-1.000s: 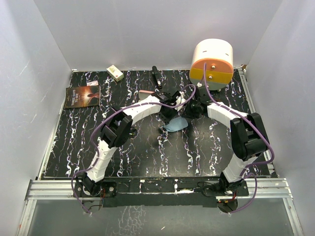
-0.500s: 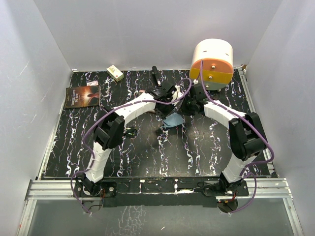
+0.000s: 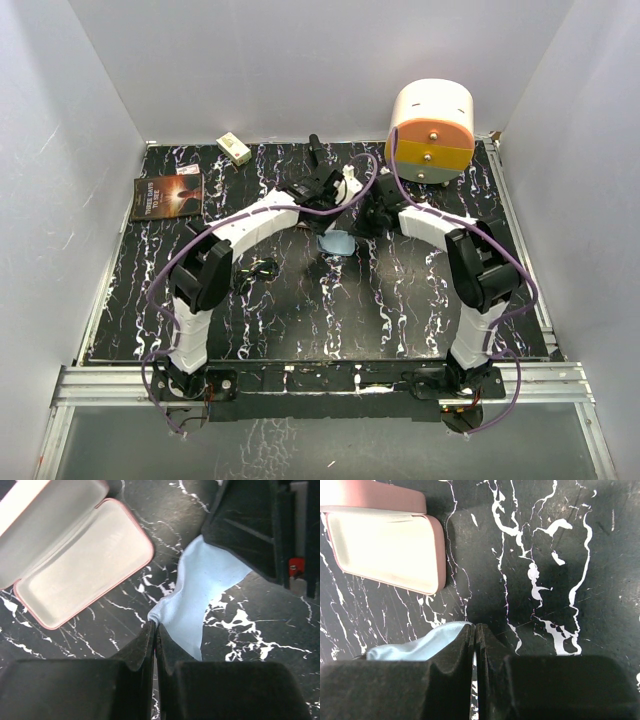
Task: Organize the sunglasses
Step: Pick up the glasses cleaning cloth from the center of the board, then place the glasses cleaning cloth in the sunglasses case.
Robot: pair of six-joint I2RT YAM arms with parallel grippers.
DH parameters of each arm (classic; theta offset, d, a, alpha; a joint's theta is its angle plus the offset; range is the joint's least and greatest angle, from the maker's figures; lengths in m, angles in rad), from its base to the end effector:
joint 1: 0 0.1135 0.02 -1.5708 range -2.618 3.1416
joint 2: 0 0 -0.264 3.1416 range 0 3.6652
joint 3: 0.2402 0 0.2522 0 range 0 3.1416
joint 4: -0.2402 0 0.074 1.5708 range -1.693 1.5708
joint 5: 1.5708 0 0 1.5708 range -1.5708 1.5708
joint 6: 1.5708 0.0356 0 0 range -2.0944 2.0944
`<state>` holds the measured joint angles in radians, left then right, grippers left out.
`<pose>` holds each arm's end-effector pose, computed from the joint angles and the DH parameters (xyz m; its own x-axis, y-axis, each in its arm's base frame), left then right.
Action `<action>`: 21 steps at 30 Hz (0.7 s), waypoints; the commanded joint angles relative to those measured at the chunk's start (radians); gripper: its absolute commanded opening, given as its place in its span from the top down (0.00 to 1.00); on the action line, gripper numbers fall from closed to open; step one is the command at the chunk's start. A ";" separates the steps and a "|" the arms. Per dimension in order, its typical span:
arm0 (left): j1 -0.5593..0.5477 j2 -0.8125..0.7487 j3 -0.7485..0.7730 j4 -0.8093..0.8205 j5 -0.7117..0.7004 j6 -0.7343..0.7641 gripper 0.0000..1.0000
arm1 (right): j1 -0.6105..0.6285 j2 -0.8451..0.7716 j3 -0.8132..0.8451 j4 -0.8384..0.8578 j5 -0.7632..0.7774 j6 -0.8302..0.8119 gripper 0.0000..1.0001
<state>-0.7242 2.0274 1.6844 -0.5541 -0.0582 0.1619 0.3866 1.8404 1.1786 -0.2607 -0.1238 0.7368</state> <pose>0.3426 -0.3003 0.2390 -0.4755 0.6354 -0.6084 0.7203 0.6782 0.1454 0.3563 0.1498 0.1776 -0.8446 0.3761 -0.3811 0.1678 0.8618 0.4786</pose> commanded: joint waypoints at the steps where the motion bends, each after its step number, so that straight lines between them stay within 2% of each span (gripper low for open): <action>1: 0.046 -0.093 -0.023 0.036 -0.014 0.027 1.00 | 0.009 0.013 0.064 0.093 0.007 0.040 0.92; 11: 0.113 -0.121 -0.062 0.087 0.038 0.040 1.00 | 0.026 0.072 0.166 0.104 -0.010 0.054 0.92; 21: 0.159 -0.132 -0.095 0.160 0.018 0.049 1.00 | 0.061 0.167 0.289 0.083 0.020 0.058 0.92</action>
<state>-0.5892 1.9953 1.6073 -0.4389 -0.0425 0.1982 0.4442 1.9991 1.4113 -0.2264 -0.1265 0.7887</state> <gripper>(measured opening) 0.008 0.084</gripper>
